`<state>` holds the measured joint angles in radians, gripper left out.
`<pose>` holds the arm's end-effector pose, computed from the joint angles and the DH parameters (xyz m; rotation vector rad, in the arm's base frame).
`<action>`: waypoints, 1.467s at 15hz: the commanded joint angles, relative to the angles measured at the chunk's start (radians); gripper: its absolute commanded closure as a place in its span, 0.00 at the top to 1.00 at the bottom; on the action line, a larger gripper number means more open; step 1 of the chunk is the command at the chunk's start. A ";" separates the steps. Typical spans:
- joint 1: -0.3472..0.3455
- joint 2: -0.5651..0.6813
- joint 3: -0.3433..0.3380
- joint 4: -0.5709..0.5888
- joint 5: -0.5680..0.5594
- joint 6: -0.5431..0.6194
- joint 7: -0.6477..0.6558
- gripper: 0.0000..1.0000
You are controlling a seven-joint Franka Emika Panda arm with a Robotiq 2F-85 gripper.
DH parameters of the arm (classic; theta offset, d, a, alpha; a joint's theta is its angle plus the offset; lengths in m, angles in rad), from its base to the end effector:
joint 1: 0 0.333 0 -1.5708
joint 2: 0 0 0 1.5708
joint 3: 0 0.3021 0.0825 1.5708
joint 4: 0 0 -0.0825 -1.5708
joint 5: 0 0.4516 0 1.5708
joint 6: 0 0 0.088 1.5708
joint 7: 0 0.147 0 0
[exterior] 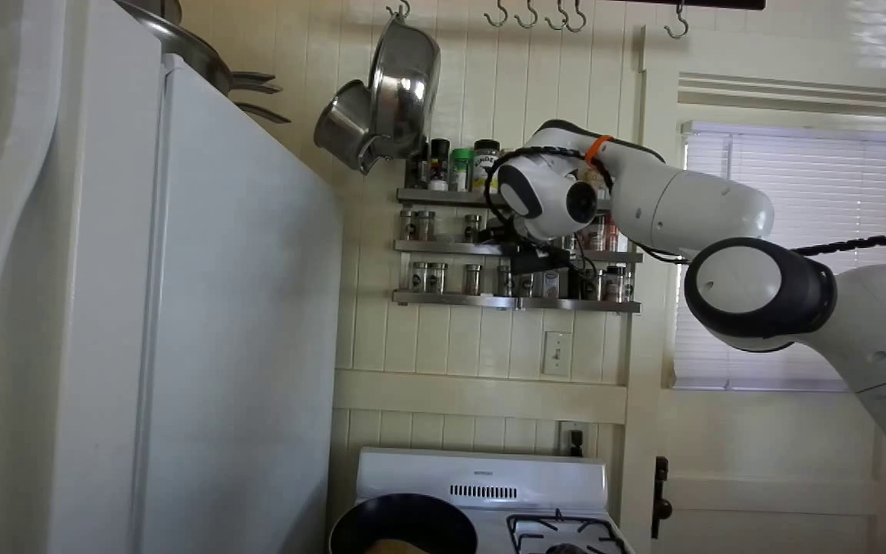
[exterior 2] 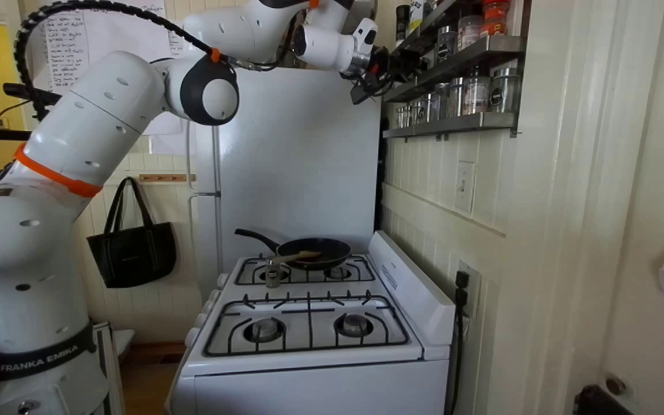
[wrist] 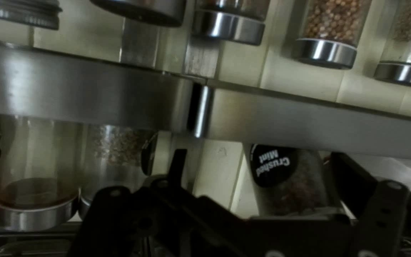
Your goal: Put one of the glass containers on the stove on the middle shelf
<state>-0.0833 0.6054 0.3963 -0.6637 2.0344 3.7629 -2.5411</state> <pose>0.7513 -0.0405 0.6871 2.0967 -0.0829 1.8554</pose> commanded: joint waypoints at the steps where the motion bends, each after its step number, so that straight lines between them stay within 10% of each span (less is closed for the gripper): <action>1: -0.028 -0.026 0.038 -0.032 0.048 0.046 -0.032 1.00; 22: -0.036 -0.066 0.211 0.023 0.140 0.397 -0.122 0.95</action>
<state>-0.1133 0.5439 0.5773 -0.6623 2.1381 4.1235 -2.6354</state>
